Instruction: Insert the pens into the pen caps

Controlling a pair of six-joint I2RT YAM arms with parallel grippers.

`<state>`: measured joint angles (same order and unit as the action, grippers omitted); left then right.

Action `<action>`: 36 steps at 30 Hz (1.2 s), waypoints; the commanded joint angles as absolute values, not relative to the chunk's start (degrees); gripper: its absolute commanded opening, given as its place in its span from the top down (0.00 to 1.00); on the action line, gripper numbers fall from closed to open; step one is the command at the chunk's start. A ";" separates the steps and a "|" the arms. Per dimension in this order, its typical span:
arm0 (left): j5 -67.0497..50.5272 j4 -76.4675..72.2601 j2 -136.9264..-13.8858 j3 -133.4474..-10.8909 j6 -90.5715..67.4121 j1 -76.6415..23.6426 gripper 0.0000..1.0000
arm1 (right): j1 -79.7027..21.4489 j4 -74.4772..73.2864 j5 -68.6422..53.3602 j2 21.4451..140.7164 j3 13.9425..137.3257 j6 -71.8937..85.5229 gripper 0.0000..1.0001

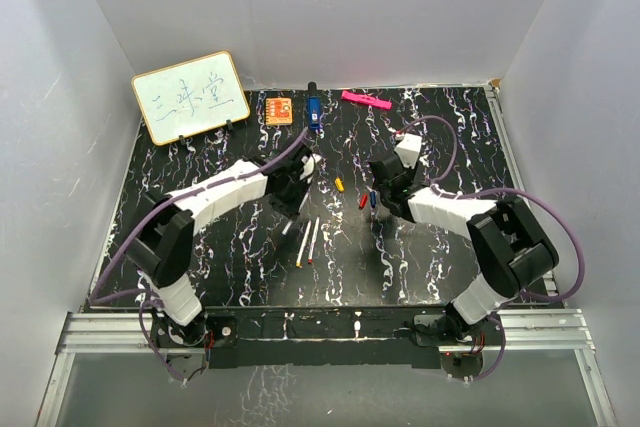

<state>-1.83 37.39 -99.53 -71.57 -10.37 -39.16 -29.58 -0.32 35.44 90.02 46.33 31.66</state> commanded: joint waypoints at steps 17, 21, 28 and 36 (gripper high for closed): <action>-11.18 18.20 -83.54 -64.87 -19.22 -37.88 1.00 | -32.13 -3.12 25.73 91.40 47.89 30.29 0.60; -12.13 15.65 -82.65 -63.54 -19.82 -37.95 1.00 | -32.16 -3.73 25.97 92.93 48.46 30.15 0.60; -10.75 14.88 -81.50 -62.81 -19.75 -37.88 1.00 | -32.16 -4.30 25.41 94.69 49.28 30.15 0.61; -10.68 15.29 -82.27 -62.97 -19.78 -37.88 1.00 | -32.11 -4.75 25.06 96.74 50.21 30.06 0.61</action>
